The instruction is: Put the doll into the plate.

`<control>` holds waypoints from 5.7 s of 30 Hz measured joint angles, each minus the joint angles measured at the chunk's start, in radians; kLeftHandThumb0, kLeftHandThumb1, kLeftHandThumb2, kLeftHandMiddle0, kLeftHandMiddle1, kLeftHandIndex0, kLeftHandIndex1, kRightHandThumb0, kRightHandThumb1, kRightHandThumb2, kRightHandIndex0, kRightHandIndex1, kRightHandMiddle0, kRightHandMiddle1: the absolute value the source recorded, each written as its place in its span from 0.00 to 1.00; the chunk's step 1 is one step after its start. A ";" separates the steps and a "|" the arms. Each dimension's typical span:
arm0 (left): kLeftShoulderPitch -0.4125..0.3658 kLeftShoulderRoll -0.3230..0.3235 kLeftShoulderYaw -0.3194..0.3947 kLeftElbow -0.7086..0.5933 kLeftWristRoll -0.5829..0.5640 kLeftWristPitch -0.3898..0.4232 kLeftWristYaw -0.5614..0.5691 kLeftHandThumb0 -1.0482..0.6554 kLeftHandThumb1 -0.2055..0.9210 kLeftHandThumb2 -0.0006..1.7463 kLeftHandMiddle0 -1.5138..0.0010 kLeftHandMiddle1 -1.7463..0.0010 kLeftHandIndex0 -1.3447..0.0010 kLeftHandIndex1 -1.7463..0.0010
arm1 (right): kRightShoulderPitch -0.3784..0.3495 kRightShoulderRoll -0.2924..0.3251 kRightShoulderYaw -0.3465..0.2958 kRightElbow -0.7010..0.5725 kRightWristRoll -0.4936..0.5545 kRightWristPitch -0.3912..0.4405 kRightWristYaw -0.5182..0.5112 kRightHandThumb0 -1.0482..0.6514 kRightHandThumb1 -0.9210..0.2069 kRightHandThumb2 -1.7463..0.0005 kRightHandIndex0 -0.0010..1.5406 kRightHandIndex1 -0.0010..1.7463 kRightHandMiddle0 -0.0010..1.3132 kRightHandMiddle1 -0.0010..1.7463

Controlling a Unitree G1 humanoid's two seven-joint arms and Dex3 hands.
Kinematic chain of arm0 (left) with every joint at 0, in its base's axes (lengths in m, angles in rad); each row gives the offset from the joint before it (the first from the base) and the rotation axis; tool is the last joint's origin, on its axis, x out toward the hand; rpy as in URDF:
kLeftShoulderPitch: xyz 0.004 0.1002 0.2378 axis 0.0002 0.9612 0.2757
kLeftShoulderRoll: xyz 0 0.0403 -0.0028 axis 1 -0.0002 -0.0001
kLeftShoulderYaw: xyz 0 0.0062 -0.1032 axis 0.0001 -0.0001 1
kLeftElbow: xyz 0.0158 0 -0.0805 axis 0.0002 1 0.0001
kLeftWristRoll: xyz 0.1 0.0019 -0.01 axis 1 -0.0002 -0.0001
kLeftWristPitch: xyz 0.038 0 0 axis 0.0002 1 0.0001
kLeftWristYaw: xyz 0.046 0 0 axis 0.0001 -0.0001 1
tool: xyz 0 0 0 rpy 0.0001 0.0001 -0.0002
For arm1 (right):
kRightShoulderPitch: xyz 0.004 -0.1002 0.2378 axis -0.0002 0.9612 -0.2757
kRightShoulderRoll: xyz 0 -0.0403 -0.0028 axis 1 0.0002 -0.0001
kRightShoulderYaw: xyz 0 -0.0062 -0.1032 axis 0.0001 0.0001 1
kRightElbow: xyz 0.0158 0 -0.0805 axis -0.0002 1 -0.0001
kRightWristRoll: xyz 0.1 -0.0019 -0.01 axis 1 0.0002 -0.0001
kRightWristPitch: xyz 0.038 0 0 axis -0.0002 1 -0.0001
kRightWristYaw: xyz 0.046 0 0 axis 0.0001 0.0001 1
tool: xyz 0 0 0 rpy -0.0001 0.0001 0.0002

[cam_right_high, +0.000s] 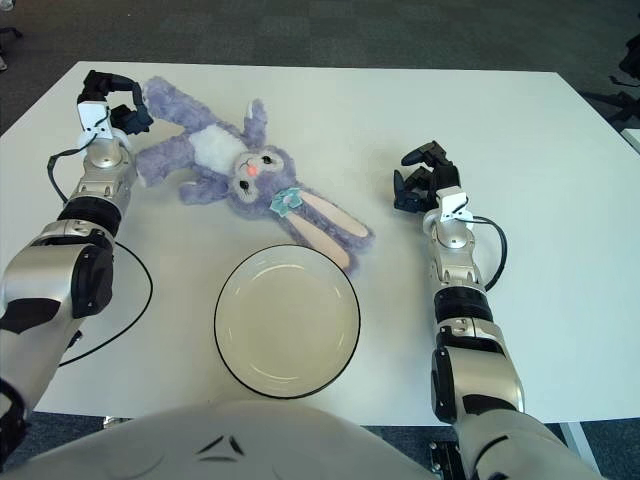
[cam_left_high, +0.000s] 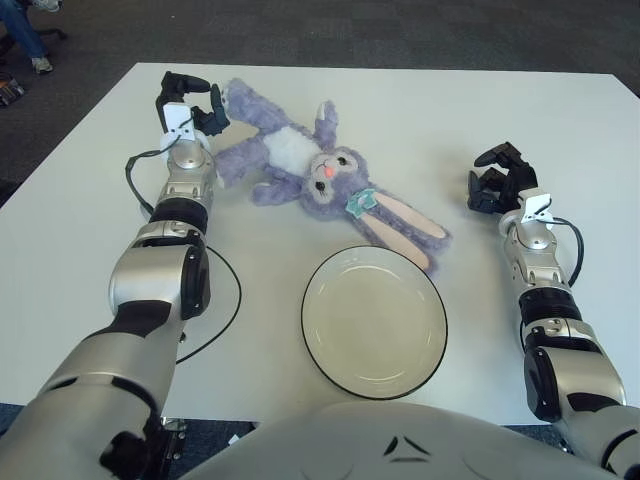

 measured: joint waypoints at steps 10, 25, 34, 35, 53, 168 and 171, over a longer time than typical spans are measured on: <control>0.000 -0.041 -0.020 -0.015 0.003 0.019 -0.007 0.38 0.70 0.56 0.29 0.00 0.69 0.00 | 0.010 0.000 0.005 -0.025 -0.016 0.008 -0.003 0.61 0.55 0.24 0.34 0.99 0.39 0.99; 0.000 -0.086 -0.039 -0.027 0.003 0.025 -0.033 0.38 0.69 0.57 0.27 0.00 0.69 0.00 | 0.031 0.001 0.005 -0.052 -0.019 0.013 -0.008 0.61 0.56 0.23 0.34 0.99 0.39 0.99; 0.000 -0.112 -0.049 -0.032 0.004 0.026 -0.045 0.38 0.70 0.56 0.28 0.00 0.69 0.00 | 0.037 0.001 0.005 -0.063 -0.019 0.014 -0.006 0.61 0.55 0.24 0.34 0.99 0.39 0.99; 0.000 -0.115 -0.051 -0.033 0.004 0.026 -0.045 0.38 0.70 0.56 0.28 0.00 0.69 0.00 | 0.038 0.002 0.005 -0.064 -0.019 0.015 -0.006 0.61 0.55 0.24 0.34 0.99 0.39 0.99; 0.000 -0.175 -0.066 -0.059 0.003 0.039 -0.075 0.38 0.74 0.53 0.32 0.00 0.72 0.00 | 0.046 0.004 0.005 -0.088 -0.023 0.020 -0.009 0.61 0.56 0.24 0.41 0.97 0.33 0.98; 0.000 -0.289 -0.120 -0.021 0.043 0.016 -0.018 0.39 0.77 0.50 0.37 0.01 0.73 0.00 | -0.112 -0.343 0.303 -0.788 -0.296 0.787 0.734 0.02 0.00 0.79 0.00 0.06 0.00 0.22; 0.000 -0.292 -0.120 -0.021 0.043 0.016 -0.017 0.39 0.77 0.50 0.37 0.01 0.73 0.00 | -0.131 -0.345 0.312 -0.800 -0.290 0.810 0.765 0.02 0.00 0.79 0.00 0.04 0.00 0.20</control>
